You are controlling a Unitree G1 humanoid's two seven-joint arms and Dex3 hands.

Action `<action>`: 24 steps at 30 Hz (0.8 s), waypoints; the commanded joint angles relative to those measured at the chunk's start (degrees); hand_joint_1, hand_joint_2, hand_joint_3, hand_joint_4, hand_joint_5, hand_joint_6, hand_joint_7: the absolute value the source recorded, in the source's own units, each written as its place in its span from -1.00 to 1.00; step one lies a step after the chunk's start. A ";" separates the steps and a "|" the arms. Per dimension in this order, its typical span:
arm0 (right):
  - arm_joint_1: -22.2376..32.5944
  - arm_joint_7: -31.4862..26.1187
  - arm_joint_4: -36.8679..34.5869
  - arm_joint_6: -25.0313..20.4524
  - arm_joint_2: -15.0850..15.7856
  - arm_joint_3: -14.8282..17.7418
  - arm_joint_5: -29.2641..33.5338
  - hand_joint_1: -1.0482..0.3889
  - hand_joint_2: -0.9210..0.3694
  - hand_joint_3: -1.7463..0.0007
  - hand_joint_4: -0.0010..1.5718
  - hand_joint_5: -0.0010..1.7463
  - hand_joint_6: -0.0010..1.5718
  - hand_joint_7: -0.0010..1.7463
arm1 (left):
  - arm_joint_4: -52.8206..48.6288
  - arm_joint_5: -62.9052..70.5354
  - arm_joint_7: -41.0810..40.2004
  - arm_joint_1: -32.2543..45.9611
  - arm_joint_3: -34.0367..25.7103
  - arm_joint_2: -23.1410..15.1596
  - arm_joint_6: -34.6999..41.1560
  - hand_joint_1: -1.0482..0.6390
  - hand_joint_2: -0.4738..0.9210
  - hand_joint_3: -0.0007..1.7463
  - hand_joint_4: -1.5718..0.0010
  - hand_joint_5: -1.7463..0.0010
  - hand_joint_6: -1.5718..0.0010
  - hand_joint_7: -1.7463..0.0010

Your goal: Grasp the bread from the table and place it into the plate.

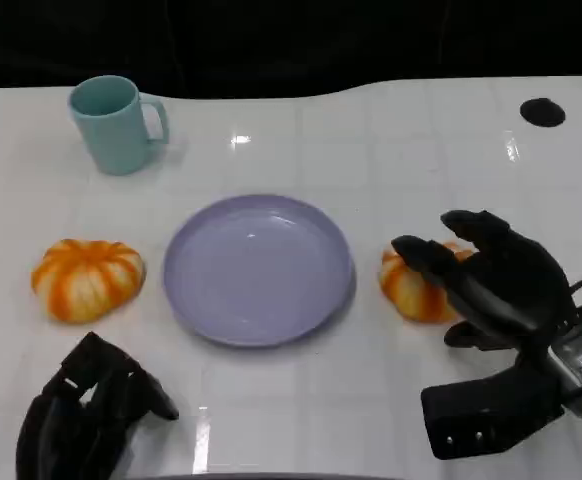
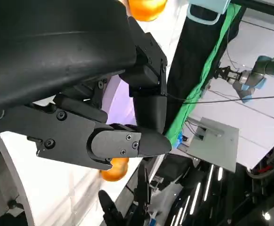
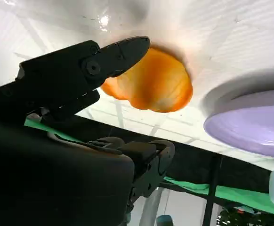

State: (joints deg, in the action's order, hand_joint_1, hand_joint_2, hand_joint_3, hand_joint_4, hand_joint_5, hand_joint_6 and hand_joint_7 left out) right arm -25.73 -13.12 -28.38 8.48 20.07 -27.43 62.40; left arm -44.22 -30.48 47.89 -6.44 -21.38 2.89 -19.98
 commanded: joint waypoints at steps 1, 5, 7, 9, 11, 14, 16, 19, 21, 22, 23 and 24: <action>-2.45 1.79 -2.23 -1.71 0.94 -1.00 -1.02 -0.22 -0.83 0.99 -0.78 -0.85 -0.65 -1.00 | 0.08 -0.35 0.32 0.23 -0.26 -0.29 -0.62 -0.47 1.00 -0.65 0.18 -1.00 0.35 -0.75; -4.52 1.81 -5.56 -1.84 0.40 -2.35 -1.56 -0.28 -0.81 1.00 -0.78 -0.88 -0.66 -1.00 | -0.25 -0.57 1.05 0.07 -0.42 -0.15 -1.08 -0.46 1.00 -0.63 0.19 -1.00 0.35 -0.75; -5.83 1.28 -8.19 -1.42 -0.12 -3.10 -2.15 -0.29 -0.80 1.00 -0.77 -0.89 -0.66 -1.00 | -0.03 -0.71 1.01 0.14 -0.44 0.02 -0.67 -0.45 1.00 -0.63 0.19 -1.00 0.36 -0.75; -6.89 0.67 -10.38 -0.99 -0.61 -3.65 -2.66 -0.31 -0.78 1.00 -0.76 -0.90 -0.66 -1.00 | 0.21 -0.60 0.80 0.26 -0.38 0.08 -0.43 -0.46 1.00 -0.63 0.19 -1.00 0.35 -0.74; -7.86 0.77 -12.04 -0.82 -1.09 -4.20 -3.29 -0.31 -0.77 1.00 -0.75 -0.90 -0.65 -1.00 | 0.47 -0.39 0.54 0.41 -0.24 0.01 -0.23 -0.46 1.00 -0.63 0.19 -1.00 0.35 -0.74; -8.92 1.12 -13.71 -0.77 -1.65 -4.99 -4.22 -0.31 -0.77 1.00 -0.75 -0.92 -0.66 -1.00 | 0.82 -0.17 0.32 0.63 -0.08 0.04 -0.38 -0.47 1.00 -0.63 0.19 -1.00 0.36 -0.75; -9.56 1.23 -14.89 -0.69 -2.14 -5.46 -4.72 -0.30 -0.77 1.00 -0.74 -0.93 -0.66 -1.00 | 1.26 0.03 0.04 0.91 0.05 0.17 -0.58 -0.47 1.00 -0.62 0.19 -1.00 0.37 -0.77; -10.48 1.49 -16.58 -0.80 -2.87 -6.23 -5.10 -0.29 -0.78 1.00 -0.75 -0.95 -0.68 -1.00 | 0.91 -0.30 0.66 0.72 -0.12 0.14 -0.65 -0.46 1.00 -0.62 0.18 -1.00 0.39 -0.79; -11.07 1.14 -17.75 -0.86 -3.45 -6.87 -5.40 -0.28 -0.78 0.99 -0.74 -0.95 -0.68 -1.00 | 0.72 -0.65 1.12 0.65 -0.26 0.01 -0.26 -0.45 1.00 -0.62 0.19 -1.00 0.40 -0.78; -11.29 0.99 -18.18 -0.86 -3.67 -7.11 -5.59 -0.28 -0.79 0.99 -0.73 -0.95 -0.68 -1.00 | 0.82 -0.78 1.01 0.67 -0.27 -0.01 0.20 -0.45 1.00 -0.63 0.19 -1.00 0.39 -0.78; -11.49 0.81 -18.58 -0.77 -3.90 -7.26 -5.82 -0.28 -0.79 0.99 -0.73 -0.96 -0.68 -1.00 | 0.98 -0.83 0.75 0.73 -0.24 -0.05 0.65 -0.46 1.00 -0.65 0.18 -1.00 0.38 -0.77; -11.63 0.68 -18.86 -0.68 -4.03 -7.36 -6.00 -0.28 -0.79 0.99 -0.73 -0.96 -0.69 -1.00 | 1.12 -0.86 0.52 0.78 -0.18 -0.08 0.93 -0.47 1.00 -0.68 0.18 -1.00 0.37 -0.76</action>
State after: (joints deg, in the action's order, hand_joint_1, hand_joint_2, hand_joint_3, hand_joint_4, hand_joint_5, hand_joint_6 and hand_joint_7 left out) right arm -35.94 -11.89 -46.19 7.59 16.04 -34.40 57.37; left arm -43.69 -31.06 48.51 -6.03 -21.42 3.61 -19.91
